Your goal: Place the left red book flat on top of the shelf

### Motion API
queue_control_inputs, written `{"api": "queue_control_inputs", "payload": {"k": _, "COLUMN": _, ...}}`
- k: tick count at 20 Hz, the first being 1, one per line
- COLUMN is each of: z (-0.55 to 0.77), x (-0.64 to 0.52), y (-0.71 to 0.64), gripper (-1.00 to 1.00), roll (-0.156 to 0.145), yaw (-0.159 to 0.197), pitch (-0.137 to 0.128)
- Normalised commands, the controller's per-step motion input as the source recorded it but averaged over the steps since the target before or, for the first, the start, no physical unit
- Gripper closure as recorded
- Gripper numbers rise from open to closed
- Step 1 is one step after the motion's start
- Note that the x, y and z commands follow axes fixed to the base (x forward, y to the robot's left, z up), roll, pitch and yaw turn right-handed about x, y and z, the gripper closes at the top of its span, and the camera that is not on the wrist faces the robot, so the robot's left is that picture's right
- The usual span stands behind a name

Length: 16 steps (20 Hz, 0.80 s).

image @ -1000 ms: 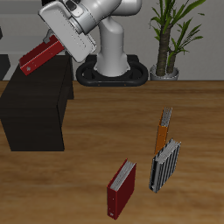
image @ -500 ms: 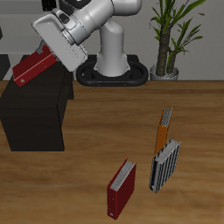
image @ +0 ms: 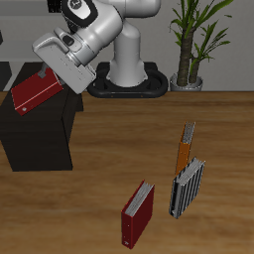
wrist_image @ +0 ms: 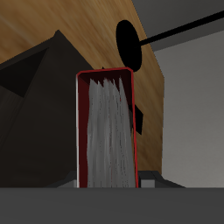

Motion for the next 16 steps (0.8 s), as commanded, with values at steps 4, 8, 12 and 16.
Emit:
{"api": "queue_control_inputs", "payload": {"k": 4, "z": -0.3, "x": 0.05, "y": 0.21, "gripper": -1.0, "roll": 0.142, "yaw": -0.079, "pitch": 0.214}}
{"api": "queue_control_inputs", "payload": {"k": 8, "z": -0.12, "x": 0.01, "y": 0.24, "gripper": -1.0, "roll": 0.051, "yaw": -0.003, "pitch": 0.051}}
{"api": "queue_control_inputs", "payload": {"k": 12, "z": 0.07, "x": -0.08, "y": 0.27, "gripper": -1.0, "roll": 0.043, "yaw": -0.014, "pitch": -0.01}}
{"api": "queue_control_inputs", "payload": {"k": 16, "z": 0.13, "x": -0.08, "y": 0.39, "gripper": -1.0, "roll": 0.11, "yaw": -0.018, "pitch": -0.001}}
